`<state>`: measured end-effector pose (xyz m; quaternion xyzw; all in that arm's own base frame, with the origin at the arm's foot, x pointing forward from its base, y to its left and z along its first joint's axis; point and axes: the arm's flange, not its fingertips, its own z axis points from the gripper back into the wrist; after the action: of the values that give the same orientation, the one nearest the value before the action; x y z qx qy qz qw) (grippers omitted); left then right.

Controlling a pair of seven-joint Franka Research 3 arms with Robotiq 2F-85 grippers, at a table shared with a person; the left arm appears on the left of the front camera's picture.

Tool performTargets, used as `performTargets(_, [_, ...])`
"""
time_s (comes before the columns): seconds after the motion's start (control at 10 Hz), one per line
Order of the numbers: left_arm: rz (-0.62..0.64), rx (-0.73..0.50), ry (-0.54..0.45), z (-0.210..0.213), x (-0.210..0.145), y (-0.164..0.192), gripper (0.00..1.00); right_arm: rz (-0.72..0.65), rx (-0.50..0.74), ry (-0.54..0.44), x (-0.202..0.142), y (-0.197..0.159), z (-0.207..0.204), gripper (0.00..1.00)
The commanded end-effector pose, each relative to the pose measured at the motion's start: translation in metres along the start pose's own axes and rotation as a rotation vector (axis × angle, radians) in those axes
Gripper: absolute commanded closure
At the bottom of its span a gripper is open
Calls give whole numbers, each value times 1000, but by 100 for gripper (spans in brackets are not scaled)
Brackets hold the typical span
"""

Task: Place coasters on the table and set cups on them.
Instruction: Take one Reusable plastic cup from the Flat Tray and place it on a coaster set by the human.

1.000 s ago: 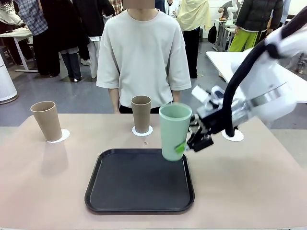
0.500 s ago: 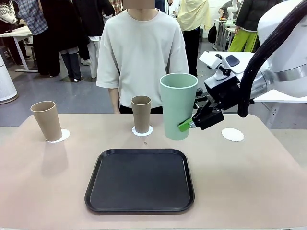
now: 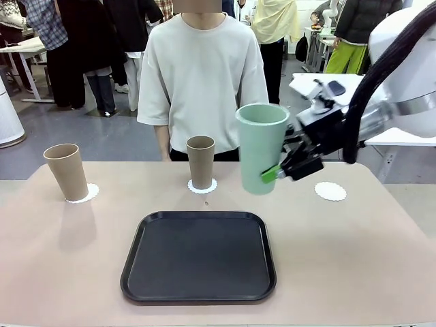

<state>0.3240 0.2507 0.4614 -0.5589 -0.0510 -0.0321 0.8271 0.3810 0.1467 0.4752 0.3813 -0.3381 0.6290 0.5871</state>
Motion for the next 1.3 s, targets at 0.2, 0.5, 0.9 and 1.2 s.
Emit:
performTargets(0.2, [15,-4,-8,0,0,-4,0,-63,-190,35,-41,-54,127,19])
performTargets(0.5, [15,-4,-8,0,0,-4,0,-153,-313,-38,-55,-72,204,19])
performTargets(0.9, [15,-4,-8,0,0,-4,0,-140,-336,-8,-63,-68,215,19])
performTargets(1.2, [15,-4,-8,0,0,-4,0,-158,-323,-22,-64,-71,222,19])
